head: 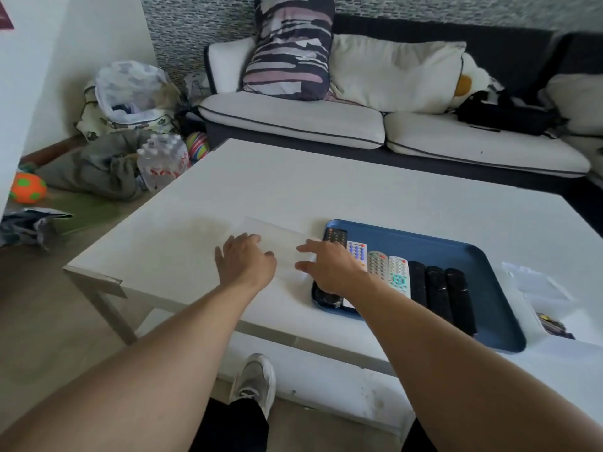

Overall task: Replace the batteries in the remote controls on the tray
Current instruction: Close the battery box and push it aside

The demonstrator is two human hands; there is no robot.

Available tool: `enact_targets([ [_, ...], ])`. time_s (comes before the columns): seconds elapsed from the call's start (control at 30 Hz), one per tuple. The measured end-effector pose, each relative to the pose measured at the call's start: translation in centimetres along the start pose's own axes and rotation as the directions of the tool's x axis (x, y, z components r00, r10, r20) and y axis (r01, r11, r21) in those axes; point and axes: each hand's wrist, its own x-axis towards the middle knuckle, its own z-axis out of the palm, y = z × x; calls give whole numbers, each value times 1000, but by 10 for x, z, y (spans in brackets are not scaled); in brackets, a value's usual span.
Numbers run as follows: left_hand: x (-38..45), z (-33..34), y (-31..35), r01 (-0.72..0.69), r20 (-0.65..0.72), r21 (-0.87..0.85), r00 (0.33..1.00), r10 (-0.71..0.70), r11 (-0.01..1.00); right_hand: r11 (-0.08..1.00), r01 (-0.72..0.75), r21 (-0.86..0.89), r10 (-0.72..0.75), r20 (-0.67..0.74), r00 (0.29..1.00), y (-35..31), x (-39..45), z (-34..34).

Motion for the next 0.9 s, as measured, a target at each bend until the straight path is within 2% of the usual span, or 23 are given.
enact_targets([
  [0.1,-1,10,25,-59,-121,-90,991,48,994,997,66,29,-62,-144,988,14,-14,-25],
  [0.17,-3,18,53,-184,-196,-184,969,148,965,996,80,47,-64,-283,957,33,-23,-52],
  [0.23,-11,32,93,-318,-215,-298,941,262,900,998,19,64,9,-413,911,67,-37,-81],
  [0.3,-25,45,128,-380,-162,-389,925,344,839,991,-105,79,130,-533,836,109,-53,-104],
  [0.37,-44,64,164,-417,-50,-439,896,442,796,953,-295,64,262,-661,703,161,-75,-124],
  [0.43,-63,86,192,-429,79,-435,858,508,792,867,-488,104,403,-724,561,209,-95,-140],
  [0.47,-72,96,204,-439,132,-420,836,532,794,814,-563,144,480,-713,511,231,-106,-144],
  [0.53,-92,116,224,-480,216,-424,770,600,768,712,-670,211,619,-639,456,268,-124,-147],
  [0.6,-109,133,240,-518,277,-440,699,660,734,654,-720,232,693,-567,446,290,-138,-145],
  [0.67,-128,146,256,-552,307,-424,659,687,718,633,-726,268,732,-513,448,307,-147,-143],
  [0.77,-148,160,274,-568,337,-375,652,679,732,626,-667,404,774,-426,469,320,-149,-140],
  [0.9,-158,174,285,-579,424,-296,633,648,760,560,-449,697,794,-295,532,324,-153,-138],
])
